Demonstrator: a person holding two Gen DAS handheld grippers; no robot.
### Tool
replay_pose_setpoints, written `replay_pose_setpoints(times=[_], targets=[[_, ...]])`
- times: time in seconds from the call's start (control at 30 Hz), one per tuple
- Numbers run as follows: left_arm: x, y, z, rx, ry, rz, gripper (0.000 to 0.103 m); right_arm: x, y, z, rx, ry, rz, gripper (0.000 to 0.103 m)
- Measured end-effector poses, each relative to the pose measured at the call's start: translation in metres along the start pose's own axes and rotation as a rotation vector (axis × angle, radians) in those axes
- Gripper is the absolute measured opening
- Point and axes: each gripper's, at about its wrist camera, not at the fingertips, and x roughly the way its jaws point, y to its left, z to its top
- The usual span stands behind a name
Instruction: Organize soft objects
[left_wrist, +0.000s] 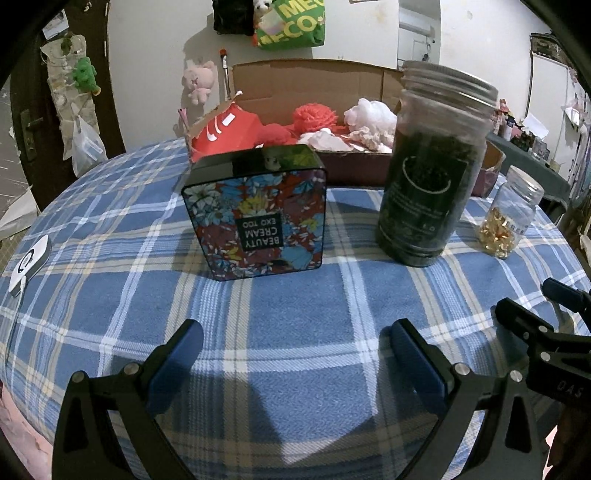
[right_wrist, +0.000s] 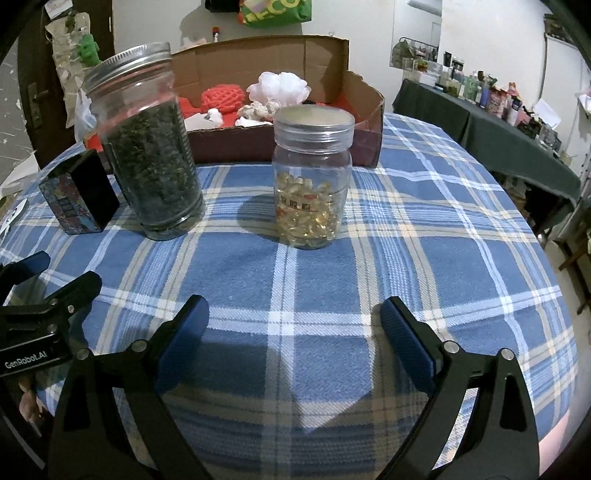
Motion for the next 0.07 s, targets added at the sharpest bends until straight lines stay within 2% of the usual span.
replay_pose_setpoints(times=[0.07], targets=[[0.0001,0.0004,0.0003,-0.001,0.004,-0.004,0.103,0.0001,0.0002,0.0000,-0.002,0.000,-0.001,0.096]])
